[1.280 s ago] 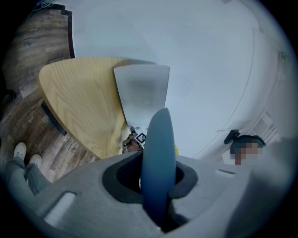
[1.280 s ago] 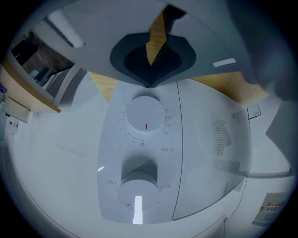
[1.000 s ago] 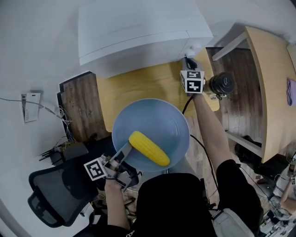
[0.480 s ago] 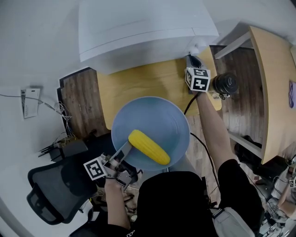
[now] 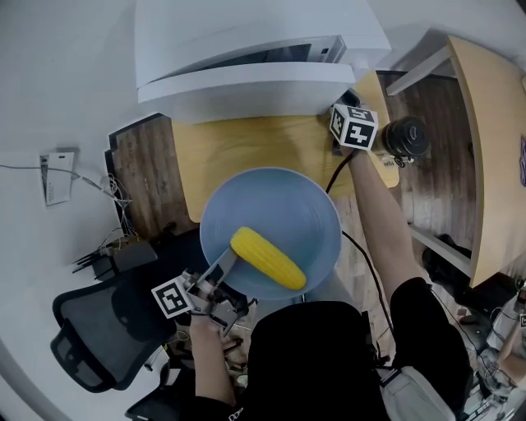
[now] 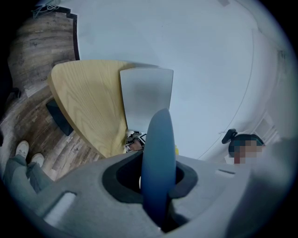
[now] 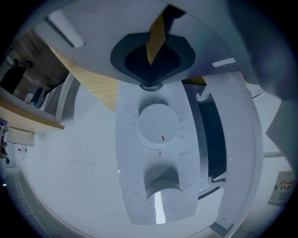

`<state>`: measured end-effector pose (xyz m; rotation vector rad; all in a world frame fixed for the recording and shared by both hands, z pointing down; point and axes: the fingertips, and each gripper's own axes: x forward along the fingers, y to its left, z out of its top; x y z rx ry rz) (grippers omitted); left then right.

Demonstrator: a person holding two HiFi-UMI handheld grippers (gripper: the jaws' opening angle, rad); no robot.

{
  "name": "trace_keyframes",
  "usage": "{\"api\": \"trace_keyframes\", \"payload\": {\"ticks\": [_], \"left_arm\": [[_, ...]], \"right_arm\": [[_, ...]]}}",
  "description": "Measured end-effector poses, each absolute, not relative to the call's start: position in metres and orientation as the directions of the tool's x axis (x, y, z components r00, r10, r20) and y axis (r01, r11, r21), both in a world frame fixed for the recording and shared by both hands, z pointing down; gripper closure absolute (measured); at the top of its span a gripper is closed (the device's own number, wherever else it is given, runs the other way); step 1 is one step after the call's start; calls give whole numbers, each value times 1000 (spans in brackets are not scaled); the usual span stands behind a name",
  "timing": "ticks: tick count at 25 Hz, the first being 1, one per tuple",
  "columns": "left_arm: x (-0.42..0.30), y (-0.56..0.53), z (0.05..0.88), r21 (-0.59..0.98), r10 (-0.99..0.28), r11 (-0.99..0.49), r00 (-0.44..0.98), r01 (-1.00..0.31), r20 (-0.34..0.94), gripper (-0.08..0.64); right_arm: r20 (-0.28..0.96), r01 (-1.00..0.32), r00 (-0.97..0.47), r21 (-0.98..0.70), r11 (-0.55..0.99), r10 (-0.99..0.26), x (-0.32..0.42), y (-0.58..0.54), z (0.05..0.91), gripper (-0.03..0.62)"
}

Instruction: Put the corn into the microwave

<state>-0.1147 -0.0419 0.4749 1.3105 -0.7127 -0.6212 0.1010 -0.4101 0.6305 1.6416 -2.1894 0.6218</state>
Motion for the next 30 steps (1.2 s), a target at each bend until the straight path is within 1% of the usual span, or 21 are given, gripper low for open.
{"api": "trace_keyframes", "payload": {"ticks": [5, 11, 14, 19, 20, 21, 22, 26, 30], "left_arm": [[-111, -34, 473, 987, -759, 159, 640, 5, 119, 491], [-115, -22, 467, 988, -769, 153, 627, -10, 125, 489], [-118, -16, 466, 989, -772, 149, 623, -13, 124, 489], [-122, -9, 466, 990, -772, 141, 624, -16, 120, 489], [-122, -9, 465, 991, -771, 137, 627, -14, 115, 489], [-121, -9, 464, 991, -769, 132, 629, -10, 109, 489], [-119, -9, 464, 992, -768, 126, 632, -6, 102, 489], [-113, -8, 458, 994, -767, 108, 636, -3, 86, 489], [-108, -3, 453, 995, -769, 98, 635, 13, 68, 485]], "right_arm": [[507, -949, -316, -169, 267, -802, 98, -404, 628, 591], [505, -953, -285, -242, 184, -814, 102, -393, 625, 588], [458, -949, -286, -260, 181, -842, 100, -383, 610, 588], [356, -935, -331, -247, 254, -874, 89, -361, 561, 586], [335, -927, -355, -244, 283, -873, 87, -355, 551, 563], [315, -917, -384, -241, 318, -868, 83, -349, 540, 452], [295, -906, -412, -234, 353, -862, 80, -344, 529, 437], [243, -883, -470, -146, 447, -849, 73, -327, 489, 435], [218, -843, -525, 0, 538, -823, 68, -320, 441, 405]]}}
